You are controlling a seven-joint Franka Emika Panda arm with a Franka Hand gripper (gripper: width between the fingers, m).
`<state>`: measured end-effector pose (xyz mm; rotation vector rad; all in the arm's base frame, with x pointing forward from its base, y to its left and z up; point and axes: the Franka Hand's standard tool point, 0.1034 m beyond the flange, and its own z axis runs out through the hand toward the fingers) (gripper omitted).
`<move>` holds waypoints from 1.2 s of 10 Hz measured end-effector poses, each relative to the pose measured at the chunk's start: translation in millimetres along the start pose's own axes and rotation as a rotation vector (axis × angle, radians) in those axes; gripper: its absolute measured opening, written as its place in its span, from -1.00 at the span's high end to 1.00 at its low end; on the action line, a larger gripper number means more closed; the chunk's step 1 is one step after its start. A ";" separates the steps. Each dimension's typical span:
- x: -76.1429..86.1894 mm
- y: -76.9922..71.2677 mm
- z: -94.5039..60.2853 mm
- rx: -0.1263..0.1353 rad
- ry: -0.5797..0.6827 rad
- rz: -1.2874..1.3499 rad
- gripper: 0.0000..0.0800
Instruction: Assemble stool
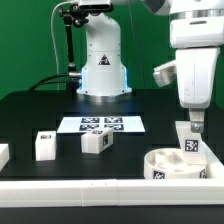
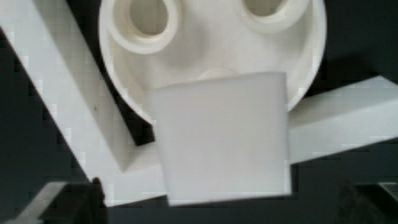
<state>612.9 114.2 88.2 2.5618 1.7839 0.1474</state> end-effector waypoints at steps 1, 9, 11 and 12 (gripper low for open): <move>-2.7 -0.9 4.2 0.006 -0.004 0.004 -0.62; -8.8 -0.4 9.3 0.013 -0.009 0.045 0.15; -8.7 -0.7 9.6 0.015 -0.010 0.194 0.15; -8.3 -0.2 9.8 0.019 -0.010 0.290 0.15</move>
Offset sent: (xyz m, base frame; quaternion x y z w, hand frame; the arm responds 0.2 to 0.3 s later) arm -0.0005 -0.0009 -0.0047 -0.0009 0.0068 -0.0028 1.0000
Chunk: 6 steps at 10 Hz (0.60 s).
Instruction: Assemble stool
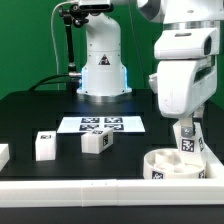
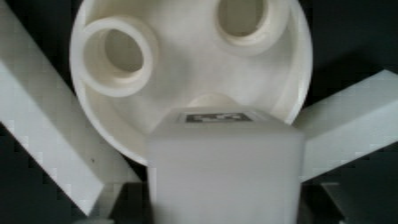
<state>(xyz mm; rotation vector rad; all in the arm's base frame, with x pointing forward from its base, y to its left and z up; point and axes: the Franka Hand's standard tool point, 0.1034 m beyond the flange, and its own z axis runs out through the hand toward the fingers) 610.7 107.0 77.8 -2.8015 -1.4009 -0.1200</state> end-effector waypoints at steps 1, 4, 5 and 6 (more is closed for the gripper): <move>0.1 0.0 0.1 0.002 0.002 0.106 0.15; -0.5 -0.1 0.6 0.017 0.011 0.384 0.15; 0.2 -0.7 0.6 0.022 0.014 0.487 0.15; 1.7 -2.0 0.6 0.029 0.017 0.624 0.15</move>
Offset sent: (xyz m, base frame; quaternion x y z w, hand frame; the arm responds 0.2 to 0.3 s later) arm -0.0053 0.0009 -0.0037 0.0392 0.0080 0.2889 0.9565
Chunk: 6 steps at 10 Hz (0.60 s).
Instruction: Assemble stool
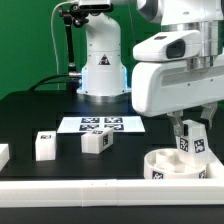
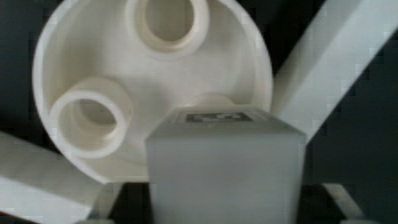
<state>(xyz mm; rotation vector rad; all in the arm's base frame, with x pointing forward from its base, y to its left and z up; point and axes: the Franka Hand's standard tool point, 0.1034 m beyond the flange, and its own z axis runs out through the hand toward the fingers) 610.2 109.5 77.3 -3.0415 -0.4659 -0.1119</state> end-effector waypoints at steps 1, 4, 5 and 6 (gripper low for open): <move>0.0 0.0 0.0 0.002 0.000 0.028 0.15; 0.5 -0.6 -0.2 0.005 0.002 0.227 0.15; 0.6 -0.9 -0.3 0.007 0.002 0.286 0.15; 0.8 -1.2 -0.3 0.011 0.003 0.336 0.15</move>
Offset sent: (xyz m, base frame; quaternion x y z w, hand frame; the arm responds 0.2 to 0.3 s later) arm 0.0000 0.0000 0.0000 0.0000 0.0000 0.1938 0.9810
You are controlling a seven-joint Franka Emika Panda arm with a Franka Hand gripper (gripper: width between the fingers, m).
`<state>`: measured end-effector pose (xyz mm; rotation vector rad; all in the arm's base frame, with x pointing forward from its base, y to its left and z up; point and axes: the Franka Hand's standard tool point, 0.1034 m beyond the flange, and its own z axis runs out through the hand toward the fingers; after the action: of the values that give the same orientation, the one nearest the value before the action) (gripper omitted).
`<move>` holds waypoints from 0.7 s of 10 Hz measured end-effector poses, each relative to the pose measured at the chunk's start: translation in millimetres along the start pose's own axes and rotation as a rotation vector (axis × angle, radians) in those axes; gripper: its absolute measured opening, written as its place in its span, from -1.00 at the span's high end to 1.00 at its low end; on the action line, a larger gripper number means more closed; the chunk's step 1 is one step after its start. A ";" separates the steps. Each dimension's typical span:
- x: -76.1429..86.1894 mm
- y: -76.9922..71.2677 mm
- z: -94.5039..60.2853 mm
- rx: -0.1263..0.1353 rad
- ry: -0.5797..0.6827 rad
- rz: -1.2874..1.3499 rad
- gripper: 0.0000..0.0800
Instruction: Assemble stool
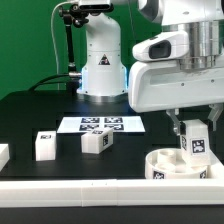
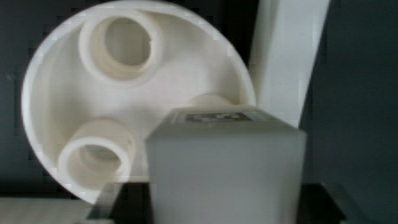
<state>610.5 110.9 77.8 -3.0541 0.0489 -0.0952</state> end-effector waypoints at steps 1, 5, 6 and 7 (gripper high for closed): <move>0.1 -0.5 -0.1 0.002 0.001 0.079 0.15; -0.1 -3.4 0.4 0.031 -0.002 0.454 0.15; -0.1 -4.0 0.5 0.035 -0.002 0.519 0.15; -0.1 -4.9 0.6 0.043 -0.005 0.630 0.15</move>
Offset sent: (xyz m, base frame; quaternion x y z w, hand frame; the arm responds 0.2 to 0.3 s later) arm -0.0064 0.0117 -0.0058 0.0312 -0.0045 0.2799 0.9595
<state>610.6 115.9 77.5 -2.8359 0.9731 -0.0431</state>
